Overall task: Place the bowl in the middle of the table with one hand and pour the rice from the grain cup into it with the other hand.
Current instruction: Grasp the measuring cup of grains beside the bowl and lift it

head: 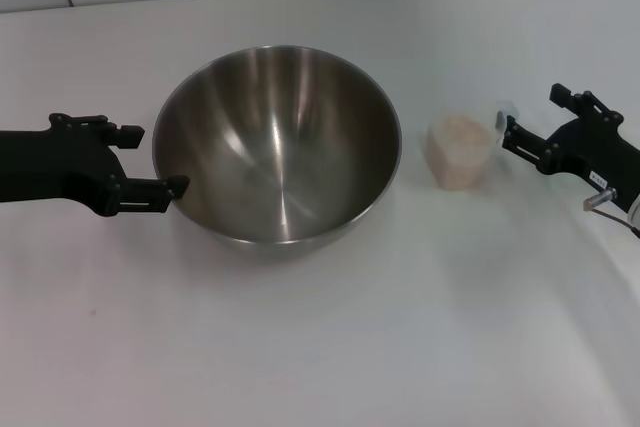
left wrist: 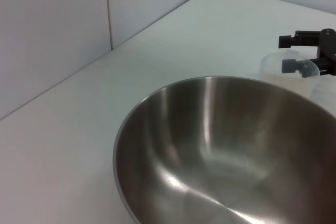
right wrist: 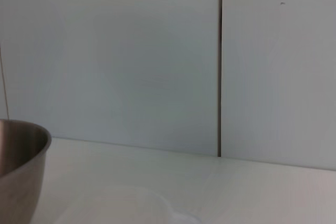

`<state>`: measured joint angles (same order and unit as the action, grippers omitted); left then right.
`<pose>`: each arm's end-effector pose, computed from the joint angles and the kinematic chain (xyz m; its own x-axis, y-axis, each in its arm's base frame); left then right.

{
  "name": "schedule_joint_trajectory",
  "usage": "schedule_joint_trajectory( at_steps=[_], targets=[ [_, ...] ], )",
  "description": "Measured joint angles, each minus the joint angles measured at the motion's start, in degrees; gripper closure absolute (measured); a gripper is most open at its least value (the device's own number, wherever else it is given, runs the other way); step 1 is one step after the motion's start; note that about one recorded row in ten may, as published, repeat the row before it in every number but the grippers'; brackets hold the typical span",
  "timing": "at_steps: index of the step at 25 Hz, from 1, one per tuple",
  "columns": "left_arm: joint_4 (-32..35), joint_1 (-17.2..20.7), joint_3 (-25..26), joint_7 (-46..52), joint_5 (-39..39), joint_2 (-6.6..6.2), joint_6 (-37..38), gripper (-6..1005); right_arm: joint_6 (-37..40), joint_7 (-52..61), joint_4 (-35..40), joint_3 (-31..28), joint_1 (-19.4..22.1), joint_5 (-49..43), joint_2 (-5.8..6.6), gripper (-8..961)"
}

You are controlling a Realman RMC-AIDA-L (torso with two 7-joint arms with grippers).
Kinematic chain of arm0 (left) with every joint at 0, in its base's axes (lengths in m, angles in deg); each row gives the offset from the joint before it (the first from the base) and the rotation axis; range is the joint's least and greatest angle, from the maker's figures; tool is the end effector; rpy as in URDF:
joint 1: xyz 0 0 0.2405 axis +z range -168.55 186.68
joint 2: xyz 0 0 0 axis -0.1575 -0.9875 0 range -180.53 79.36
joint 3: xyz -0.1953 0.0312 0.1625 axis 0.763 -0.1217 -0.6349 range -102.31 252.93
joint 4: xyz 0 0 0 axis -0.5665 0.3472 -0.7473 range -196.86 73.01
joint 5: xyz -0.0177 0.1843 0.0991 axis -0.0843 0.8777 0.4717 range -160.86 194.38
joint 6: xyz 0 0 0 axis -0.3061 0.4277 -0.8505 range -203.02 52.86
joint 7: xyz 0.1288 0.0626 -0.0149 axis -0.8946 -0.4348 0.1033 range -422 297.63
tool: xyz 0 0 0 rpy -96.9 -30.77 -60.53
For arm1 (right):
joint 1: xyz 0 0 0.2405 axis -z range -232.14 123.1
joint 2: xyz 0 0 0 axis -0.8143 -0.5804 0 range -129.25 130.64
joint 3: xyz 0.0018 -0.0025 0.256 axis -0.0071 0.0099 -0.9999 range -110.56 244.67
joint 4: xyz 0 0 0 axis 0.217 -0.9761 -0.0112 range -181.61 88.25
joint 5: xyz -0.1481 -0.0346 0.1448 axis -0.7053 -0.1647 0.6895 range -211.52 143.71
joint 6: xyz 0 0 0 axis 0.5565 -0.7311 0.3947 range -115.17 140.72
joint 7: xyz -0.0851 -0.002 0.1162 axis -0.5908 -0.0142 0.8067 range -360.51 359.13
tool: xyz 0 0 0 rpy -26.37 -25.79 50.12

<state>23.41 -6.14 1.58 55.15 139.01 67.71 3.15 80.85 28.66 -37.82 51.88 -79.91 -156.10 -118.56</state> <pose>-0.2080 0.3224 0.0310 0.9133 0.3770 0.1541 0.4071 -0.8336 -0.3735 0.3661 0.3032 -0.0166 0.7576 -0.1805 -0.6273 -0.6425 -0.3761 -0.6677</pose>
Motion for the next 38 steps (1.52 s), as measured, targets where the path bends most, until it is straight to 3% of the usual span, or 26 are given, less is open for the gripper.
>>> schedule_joint_trajectory(
  at_steps=[9,20,32,38],
  targets=[
    [0.2,0.0,0.0,0.0,0.0,0.00,0.8,182,0.2,-3.3,-2.6,0.0,-0.3,2.1,0.00,211],
    [0.5,0.0,0.0,0.0,0.0,-0.09,1.3,183,0.3,-8.7,-5.3,0.0,0.0,4.6,-0.01,639],
    [0.5,-0.3,0.0,0.0,0.0,-0.09,1.3,183,2.9,-8.8,-5.3,0.0,0.4,5.7,-0.01,880],
    [0.5,-0.3,0.0,0.1,0.0,-0.10,1.3,183,13.6,-13.0,-6.3,0.0,1.7,10.4,-0.03,939]
  ],
)
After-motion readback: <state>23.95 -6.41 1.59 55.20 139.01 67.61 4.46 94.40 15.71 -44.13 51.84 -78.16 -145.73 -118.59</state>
